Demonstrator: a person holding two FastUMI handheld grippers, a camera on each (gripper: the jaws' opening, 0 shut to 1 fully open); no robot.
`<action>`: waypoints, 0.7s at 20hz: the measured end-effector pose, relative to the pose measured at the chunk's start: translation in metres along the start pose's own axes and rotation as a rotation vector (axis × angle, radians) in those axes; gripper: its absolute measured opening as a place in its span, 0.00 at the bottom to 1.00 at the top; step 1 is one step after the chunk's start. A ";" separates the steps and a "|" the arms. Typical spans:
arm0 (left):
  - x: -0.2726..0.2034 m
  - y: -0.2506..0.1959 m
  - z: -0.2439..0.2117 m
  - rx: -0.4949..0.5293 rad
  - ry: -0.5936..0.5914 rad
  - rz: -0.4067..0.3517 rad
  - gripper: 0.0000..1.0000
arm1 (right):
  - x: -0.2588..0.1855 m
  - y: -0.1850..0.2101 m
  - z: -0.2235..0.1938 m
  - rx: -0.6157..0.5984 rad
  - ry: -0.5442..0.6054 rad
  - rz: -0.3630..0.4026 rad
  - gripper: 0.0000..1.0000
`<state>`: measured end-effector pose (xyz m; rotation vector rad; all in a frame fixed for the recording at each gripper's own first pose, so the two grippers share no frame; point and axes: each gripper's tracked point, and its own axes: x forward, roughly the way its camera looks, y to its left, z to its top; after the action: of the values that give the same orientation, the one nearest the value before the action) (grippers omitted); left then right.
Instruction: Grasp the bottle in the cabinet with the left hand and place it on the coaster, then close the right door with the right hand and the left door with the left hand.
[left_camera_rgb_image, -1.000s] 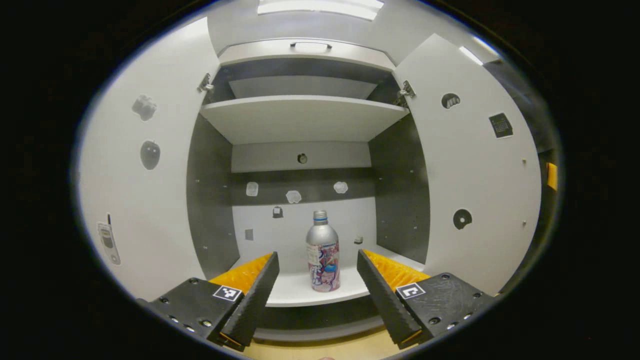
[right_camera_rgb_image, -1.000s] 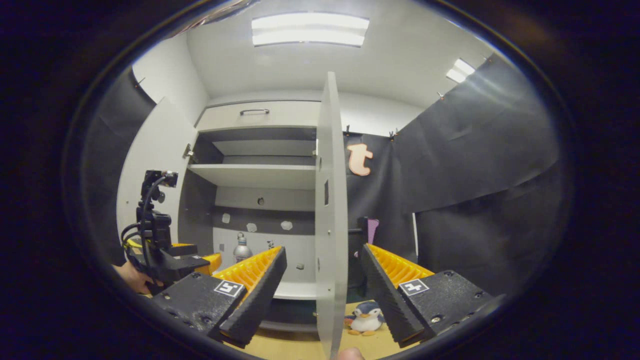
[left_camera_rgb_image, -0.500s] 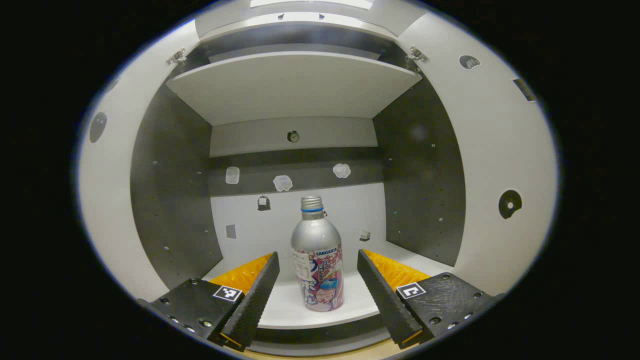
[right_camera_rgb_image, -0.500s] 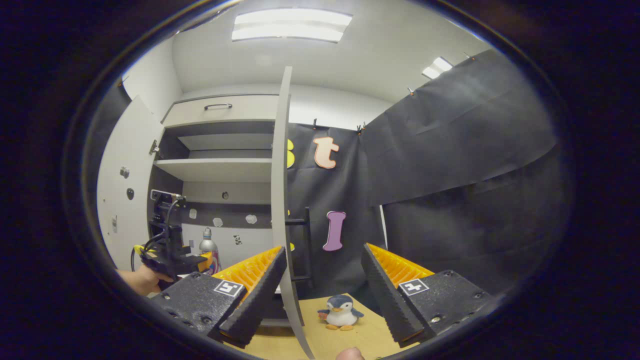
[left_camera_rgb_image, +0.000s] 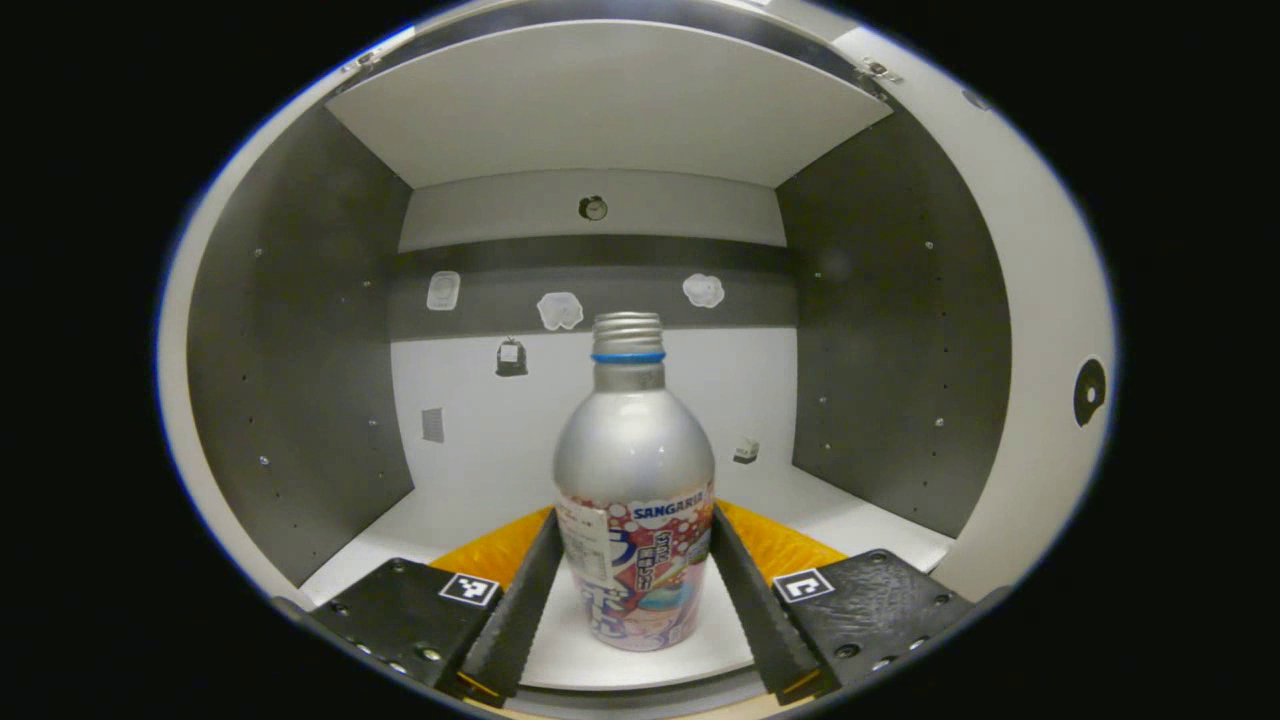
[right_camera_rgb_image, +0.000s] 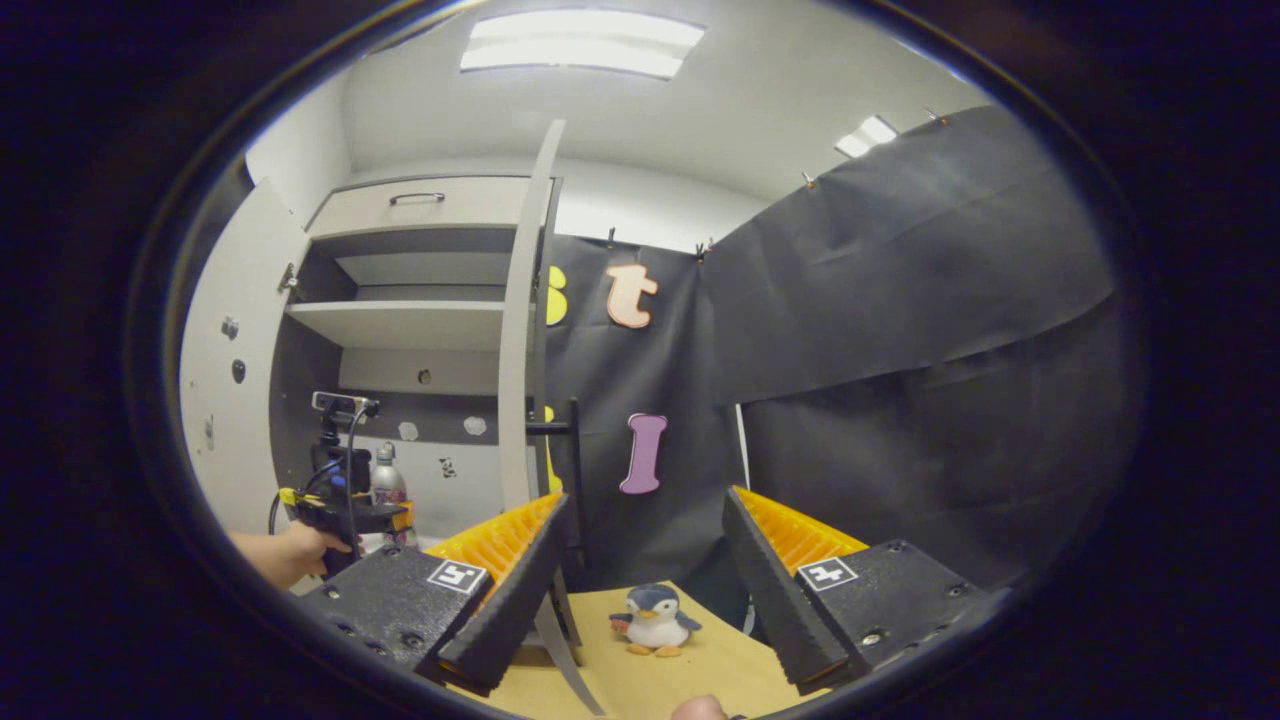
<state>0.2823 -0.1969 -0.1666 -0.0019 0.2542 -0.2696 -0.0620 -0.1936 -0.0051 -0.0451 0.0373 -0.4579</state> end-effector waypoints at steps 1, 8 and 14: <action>0.003 0.000 -0.001 -0.009 0.002 -0.004 0.81 | 0.001 0.001 -0.001 0.002 0.001 0.005 0.98; -0.021 -0.004 0.009 -0.041 -0.012 -0.023 0.78 | 0.002 0.002 -0.013 0.010 0.046 0.036 0.97; -0.071 -0.008 0.009 -0.008 -0.047 -0.053 0.78 | 0.002 0.010 -0.014 0.030 0.050 0.080 0.98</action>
<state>0.2162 -0.1860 -0.1402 -0.0224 0.2085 -0.3206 -0.0567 -0.1858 -0.0196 -0.0024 0.0805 -0.3792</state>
